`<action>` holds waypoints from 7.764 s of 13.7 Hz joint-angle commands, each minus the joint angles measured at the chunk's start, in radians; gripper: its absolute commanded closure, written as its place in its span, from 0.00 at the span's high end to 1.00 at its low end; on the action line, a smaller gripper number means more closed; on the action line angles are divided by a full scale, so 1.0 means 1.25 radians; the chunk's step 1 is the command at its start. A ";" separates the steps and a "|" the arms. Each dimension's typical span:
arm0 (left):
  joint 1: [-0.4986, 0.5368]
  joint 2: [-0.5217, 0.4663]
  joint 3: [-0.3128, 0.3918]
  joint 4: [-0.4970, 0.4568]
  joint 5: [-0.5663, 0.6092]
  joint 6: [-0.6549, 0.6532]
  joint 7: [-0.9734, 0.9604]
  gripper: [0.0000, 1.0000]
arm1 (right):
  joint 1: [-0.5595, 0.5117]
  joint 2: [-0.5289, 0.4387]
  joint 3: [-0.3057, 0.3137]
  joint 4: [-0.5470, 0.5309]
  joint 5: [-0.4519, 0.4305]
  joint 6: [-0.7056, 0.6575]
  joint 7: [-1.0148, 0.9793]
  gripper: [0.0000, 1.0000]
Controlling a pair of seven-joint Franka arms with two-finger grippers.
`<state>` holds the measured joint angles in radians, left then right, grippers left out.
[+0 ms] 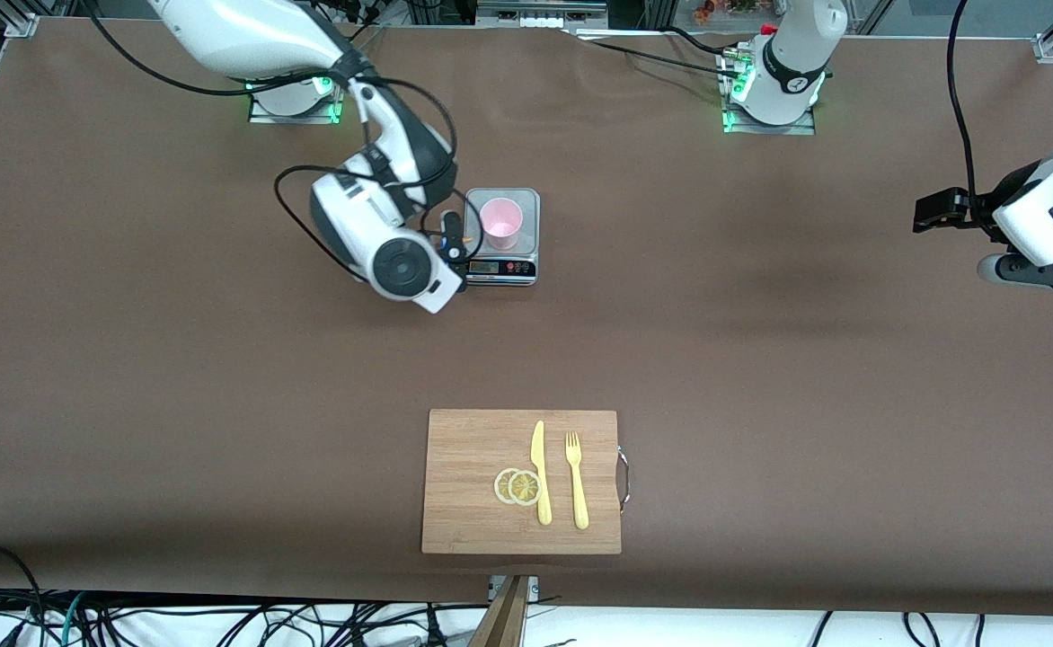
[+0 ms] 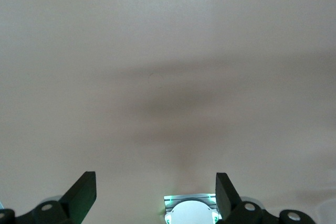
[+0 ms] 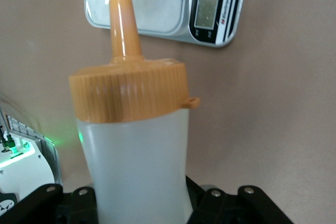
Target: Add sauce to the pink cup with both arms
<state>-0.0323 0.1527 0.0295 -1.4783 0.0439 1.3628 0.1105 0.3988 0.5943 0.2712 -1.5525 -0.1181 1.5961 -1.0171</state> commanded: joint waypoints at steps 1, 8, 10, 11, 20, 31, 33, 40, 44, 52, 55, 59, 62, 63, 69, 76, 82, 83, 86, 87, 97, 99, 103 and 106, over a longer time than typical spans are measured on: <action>0.001 -0.003 -0.003 0.003 0.024 -0.007 0.021 1.00 | 0.035 -0.021 0.004 -0.009 -0.046 -0.031 0.053 0.00; 0.001 -0.003 -0.003 0.003 0.024 -0.007 0.021 1.00 | 0.076 -0.021 0.024 -0.007 -0.131 -0.072 0.114 0.00; 0.001 -0.003 -0.003 0.003 0.024 -0.007 0.021 1.00 | 0.089 -0.021 0.033 -0.004 -0.152 -0.075 0.136 0.00; 0.001 -0.003 -0.003 0.003 0.024 -0.007 0.021 1.00 | 0.092 -0.020 0.041 -0.001 -0.168 -0.075 0.162 0.00; 0.001 -0.003 -0.003 0.003 0.024 -0.007 0.021 1.00 | 0.079 -0.019 0.057 0.009 -0.178 -0.076 0.174 0.00; 0.000 -0.003 -0.003 0.003 0.023 -0.007 0.021 1.00 | -0.228 -0.019 -0.026 0.000 0.333 0.057 -0.353 0.00; 0.000 -0.003 -0.003 0.003 0.023 -0.007 0.021 1.00 | -0.316 -0.010 -0.027 -0.004 0.419 0.055 -0.455 0.00; 0.000 -0.003 -0.003 0.003 0.023 -0.007 0.021 1.00 | -0.436 0.106 -0.181 -0.045 0.798 -0.060 -0.850 0.00; 0.000 -0.003 -0.003 0.003 0.023 -0.007 0.021 1.00 | -0.469 0.160 -0.251 -0.075 0.930 -0.145 -0.959 0.00; 0.000 -0.003 -0.003 0.005 0.023 -0.007 0.021 1.00 | -0.488 0.237 -0.294 -0.070 0.930 -0.208 -1.104 0.00; 0.000 -0.003 -0.003 0.005 0.024 -0.007 0.021 1.00 | -0.488 0.240 -0.295 -0.070 0.919 -0.212 -1.098 1.00; 0.000 -0.003 -0.003 0.005 0.024 -0.007 0.021 1.00 | -0.486 0.236 -0.310 -0.058 0.865 -0.212 -1.096 1.00; 0.000 -0.003 -0.003 0.005 0.023 -0.007 0.021 1.00 | -0.485 0.233 -0.332 -0.042 0.830 -0.212 -1.097 1.00; 0.000 -0.003 -0.003 0.005 0.024 -0.007 0.021 1.00 | -0.485 0.233 -0.351 -0.038 0.811 -0.210 -1.099 1.00; 0.001 -0.003 -0.003 0.005 0.023 -0.007 0.021 1.00 | -0.439 0.077 -0.380 -0.042 0.624 -0.090 -0.960 1.00; -0.001 -0.003 -0.003 0.005 0.023 -0.007 0.021 1.00 | -0.339 -0.114 -0.379 -0.075 0.431 0.015 -0.577 1.00; 0.001 -0.003 -0.003 0.005 0.023 -0.007 0.021 1.00 | -0.266 -0.248 -0.315 -0.110 0.241 0.052 -0.083 1.00; 0.001 -0.003 -0.003 0.005 0.024 -0.007 0.021 1.00 | -0.253 -0.264 -0.310 -0.110 0.220 0.052 0.014 1.00; 0.001 -0.003 -0.003 0.005 0.024 -0.007 0.021 1.00 | -0.252 -0.293 -0.262 -0.110 0.153 0.052 0.268 1.00; 0.000 -0.003 -0.003 0.005 0.024 -0.007 0.021 1.00 | -0.250 -0.297 -0.259 -0.109 0.152 0.052 0.350 1.00; -0.001 -0.003 -0.003 0.005 0.023 -0.007 0.021 1.00 | -0.259 -0.416 -0.256 -0.104 0.055 0.046 0.802 1.00; -0.001 -0.003 -0.003 0.005 0.023 -0.007 0.021 1.00 | -0.278 -0.447 -0.260 -0.103 0.059 0.044 0.878 1.00; -0.001 -0.003 -0.003 0.005 0.023 -0.007 0.021 1.00 | -0.299 -0.472 -0.284 -0.072 0.063 0.015 0.890 1.00; -0.002 -0.003 -0.003 0.005 0.023 -0.007 0.021 1.00 | -0.299 -0.473 -0.313 -0.065 0.102 0.010 0.890 1.00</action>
<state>-0.0327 0.1527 0.0277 -1.4783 0.0439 1.3628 0.1106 0.0265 0.0081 -0.1065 -1.6427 -0.0174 1.6242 0.0779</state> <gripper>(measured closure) 0.000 0.000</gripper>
